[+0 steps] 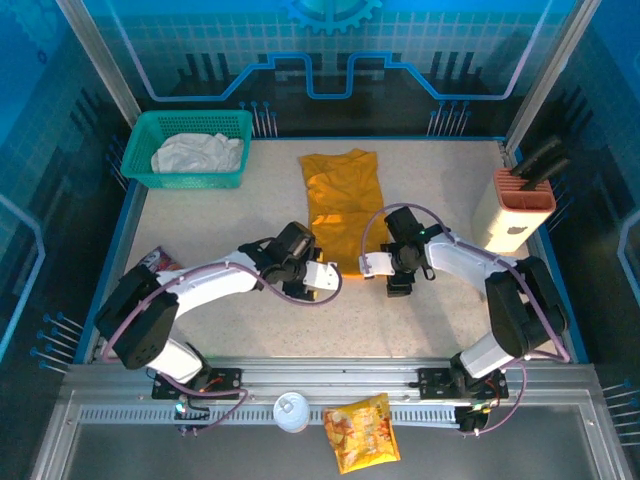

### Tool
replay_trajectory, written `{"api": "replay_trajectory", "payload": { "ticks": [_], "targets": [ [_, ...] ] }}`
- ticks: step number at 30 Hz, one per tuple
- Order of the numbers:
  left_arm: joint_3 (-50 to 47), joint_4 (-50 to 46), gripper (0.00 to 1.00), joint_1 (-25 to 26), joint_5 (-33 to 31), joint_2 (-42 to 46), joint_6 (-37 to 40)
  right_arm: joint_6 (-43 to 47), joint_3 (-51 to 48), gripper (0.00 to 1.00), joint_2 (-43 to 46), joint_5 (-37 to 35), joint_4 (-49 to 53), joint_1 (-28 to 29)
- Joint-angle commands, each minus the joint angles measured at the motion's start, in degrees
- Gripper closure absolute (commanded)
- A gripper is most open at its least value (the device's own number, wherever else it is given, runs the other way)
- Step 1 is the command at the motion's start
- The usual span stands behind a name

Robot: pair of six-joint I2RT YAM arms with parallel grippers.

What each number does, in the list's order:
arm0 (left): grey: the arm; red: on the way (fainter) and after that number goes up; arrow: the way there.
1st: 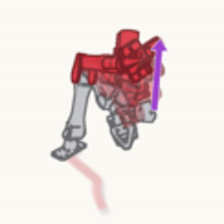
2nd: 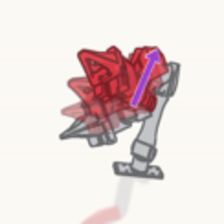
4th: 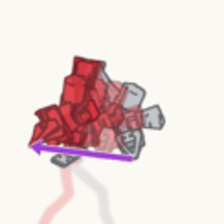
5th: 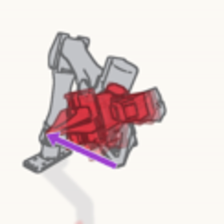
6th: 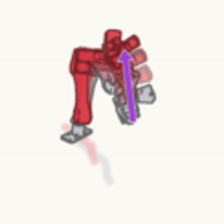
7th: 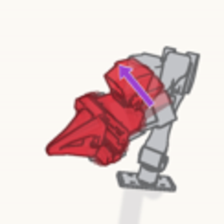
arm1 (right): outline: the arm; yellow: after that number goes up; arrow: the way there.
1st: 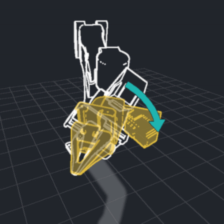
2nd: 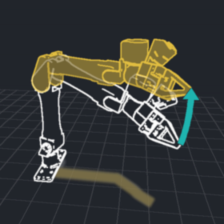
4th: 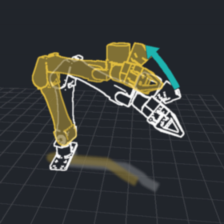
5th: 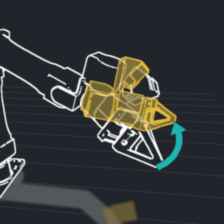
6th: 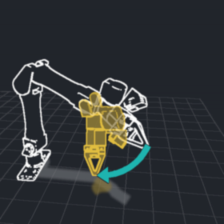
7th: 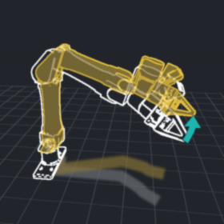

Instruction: Fold and stack the t-shirts

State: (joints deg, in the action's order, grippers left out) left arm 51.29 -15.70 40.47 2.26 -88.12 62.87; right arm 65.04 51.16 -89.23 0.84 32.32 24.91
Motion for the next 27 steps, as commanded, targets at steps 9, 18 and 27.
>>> {"api": "replay_trajectory", "payload": {
  "ticks": [9,18,27],
  "targets": [
    [6.38,1.98,0.23,-1.42,-0.26,-10.49,1.7,1.45,3.54,0.23,-6.59,-0.84,-0.72,1.13],
    [10.7,-1.24,0.24,-2.84,-0.63,-18.2,3.53,1.68,6.36,0.34,-10.71,-1.14,-0.19,1.11],
    [13.98,-2.05,0.57,-3.2,-4.01,-23.14,2.38,0.28,7.9,0.61,-12.86,-1.44,-1.2,1.02]
  ]
}}
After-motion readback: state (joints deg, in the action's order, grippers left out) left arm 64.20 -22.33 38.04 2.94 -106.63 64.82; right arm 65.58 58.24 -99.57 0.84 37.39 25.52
